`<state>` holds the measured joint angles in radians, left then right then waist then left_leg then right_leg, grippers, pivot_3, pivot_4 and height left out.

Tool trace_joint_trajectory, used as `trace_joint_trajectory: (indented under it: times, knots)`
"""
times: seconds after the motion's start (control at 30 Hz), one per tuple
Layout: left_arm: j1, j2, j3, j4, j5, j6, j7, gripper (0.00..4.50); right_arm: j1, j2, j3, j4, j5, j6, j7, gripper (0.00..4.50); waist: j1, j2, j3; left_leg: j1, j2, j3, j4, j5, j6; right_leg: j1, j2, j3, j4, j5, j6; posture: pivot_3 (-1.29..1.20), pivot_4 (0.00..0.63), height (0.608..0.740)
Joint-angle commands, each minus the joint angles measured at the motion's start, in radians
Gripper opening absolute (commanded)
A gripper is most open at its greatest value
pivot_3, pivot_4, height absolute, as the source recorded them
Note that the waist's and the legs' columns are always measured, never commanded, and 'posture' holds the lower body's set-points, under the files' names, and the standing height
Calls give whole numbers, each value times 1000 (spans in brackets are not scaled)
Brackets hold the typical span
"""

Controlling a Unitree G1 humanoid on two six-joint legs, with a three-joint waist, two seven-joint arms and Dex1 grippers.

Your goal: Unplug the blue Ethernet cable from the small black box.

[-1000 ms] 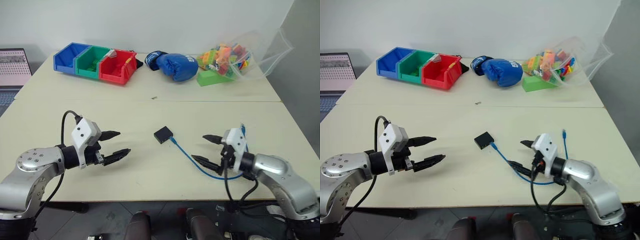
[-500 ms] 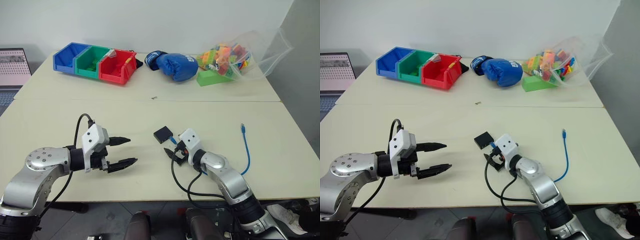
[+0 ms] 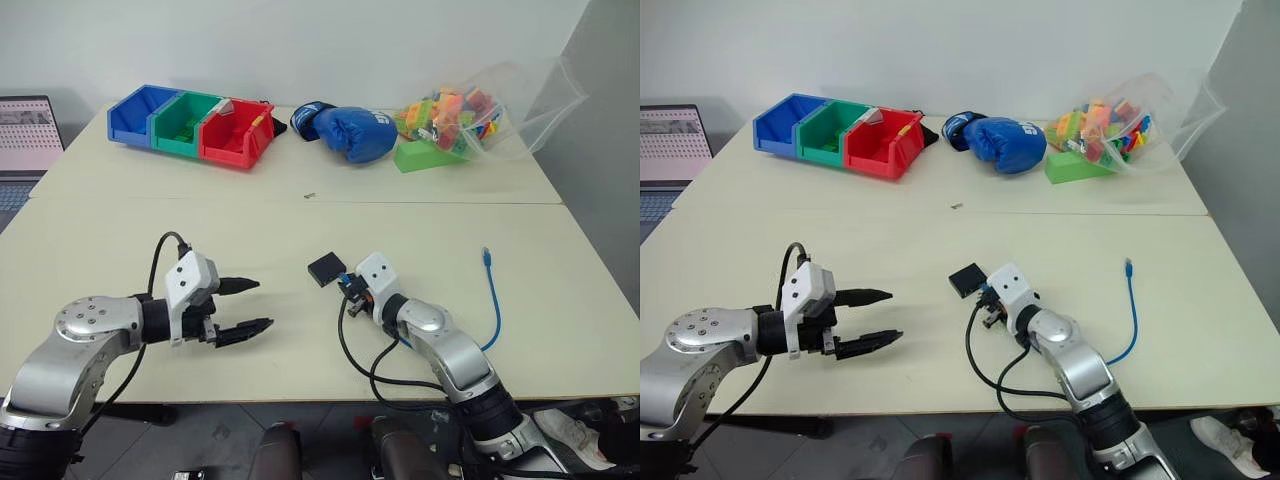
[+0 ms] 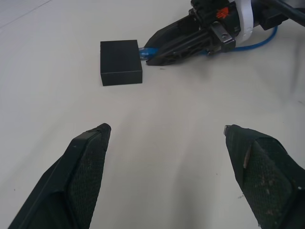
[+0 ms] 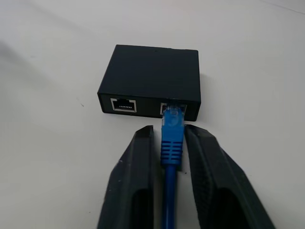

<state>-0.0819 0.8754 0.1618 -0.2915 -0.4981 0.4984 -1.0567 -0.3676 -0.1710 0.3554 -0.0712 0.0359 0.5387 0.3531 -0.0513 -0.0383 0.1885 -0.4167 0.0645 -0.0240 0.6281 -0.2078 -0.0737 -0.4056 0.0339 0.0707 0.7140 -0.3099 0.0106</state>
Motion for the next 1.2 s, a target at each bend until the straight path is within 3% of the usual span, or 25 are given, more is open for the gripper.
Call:
trace_joint_trajectory:
  times: [0.03,0.2,0.37,0.5,0.93,1.2]
  knots:
    - [-59,-32,11,18,-47,40,25,4081,-41,-26,-23,-27,-12,5,29,175,2,0,0,0,0,0,0,0,0,0,0,0,0,0,0,0,150,740]
    - [-141,-79,32,59,-149,170,47,4081,-108,-134,25,-68,-73,-167,141,163,0,0,0,0,0,0,0,0,0,0,0,-1,0,0,0,0,150,740]
    - [-217,-88,42,83,-300,346,32,4081,-188,-283,88,-49,-181,-587,267,162,-2,0,1,-1,0,0,0,0,0,0,1,-2,0,0,0,0,150,740]
    - [-268,-109,26,104,-339,400,50,4081,-246,-321,109,1,-200,-809,337,162,-5,0,1,0,0,0,0,0,0,0,1,-3,0,0,0,0,150,740]
    - [-277,-153,26,84,-395,466,86,4081,-302,-272,91,68,-223,-923,396,162,-1,0,0,0,0,-1,1,0,0,0,0,-2,1,3,-4,0,150,740]
    - [-271,-152,51,123,-425,479,77,2523,-295,-278,64,71,-212,-929,406,161,-1,0,0,0,0,-1,1,0,0,1,0,-2,1,3,-5,0,150,740]
